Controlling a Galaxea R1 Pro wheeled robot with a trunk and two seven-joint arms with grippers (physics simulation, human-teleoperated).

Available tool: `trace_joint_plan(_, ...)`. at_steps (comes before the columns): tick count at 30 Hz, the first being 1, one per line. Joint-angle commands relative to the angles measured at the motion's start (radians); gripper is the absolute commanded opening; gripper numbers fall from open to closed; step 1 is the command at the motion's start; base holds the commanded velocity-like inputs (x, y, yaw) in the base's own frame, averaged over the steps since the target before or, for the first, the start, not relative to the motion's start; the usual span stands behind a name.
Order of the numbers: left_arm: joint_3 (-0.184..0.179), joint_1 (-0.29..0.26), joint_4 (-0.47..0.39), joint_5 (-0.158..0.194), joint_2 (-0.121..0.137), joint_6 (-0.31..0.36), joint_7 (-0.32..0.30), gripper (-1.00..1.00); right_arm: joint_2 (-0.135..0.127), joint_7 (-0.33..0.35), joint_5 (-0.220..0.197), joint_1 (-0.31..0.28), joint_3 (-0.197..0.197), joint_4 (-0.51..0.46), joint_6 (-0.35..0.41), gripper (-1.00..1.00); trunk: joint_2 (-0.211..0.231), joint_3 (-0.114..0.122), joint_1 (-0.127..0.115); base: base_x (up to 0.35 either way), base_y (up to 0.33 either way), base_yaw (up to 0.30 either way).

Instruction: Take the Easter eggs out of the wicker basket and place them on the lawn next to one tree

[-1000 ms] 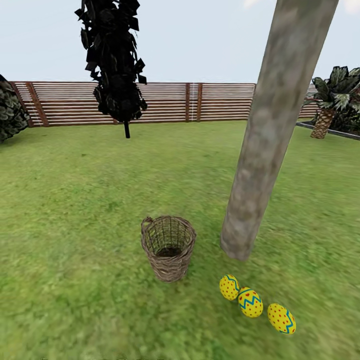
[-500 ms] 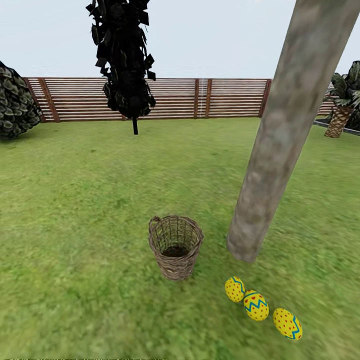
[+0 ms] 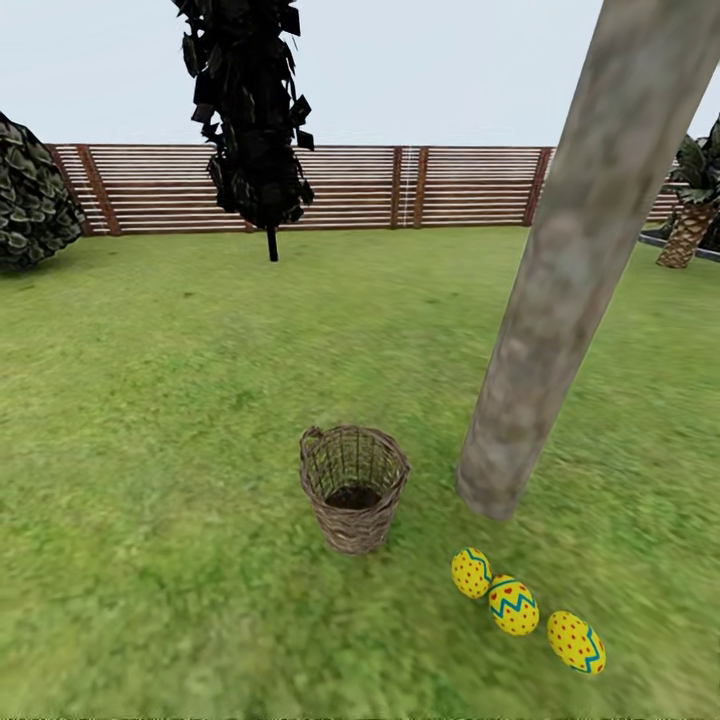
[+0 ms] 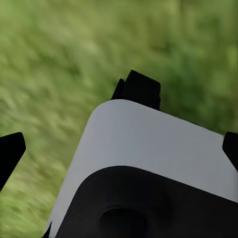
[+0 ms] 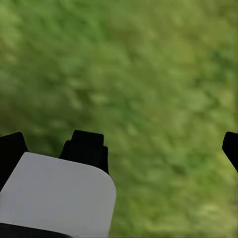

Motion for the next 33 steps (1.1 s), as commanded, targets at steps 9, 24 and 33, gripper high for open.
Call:
trace_joint_plan(9,-0.008,-0.001,0.0,0.008,0.0,0.004,0.002,1.0,-0.001,-0.002,0.008,-0.002,-0.007,0.007,-0.006,1.0,0.0,-0.015,0.0,0.0,0.0,0.0)
trace_joint_plan(24,-0.008,-0.001,0.0,0.008,0.0,0.004,0.002,1.0,-0.007,-0.003,0.013,-0.001,-0.006,0.004,-0.006,1.0,0.0,-0.026,0.0,0.0,0.0,0.0)
trace_joint_plan(33,-0.008,-0.001,0.0,0.008,0.0,0.004,0.002,1.0,-0.004,-0.003,0.01,-0.001,-0.006,0.003,-0.006,1.0,0.0,-0.026,0.0,0.0,0.0,0.0)
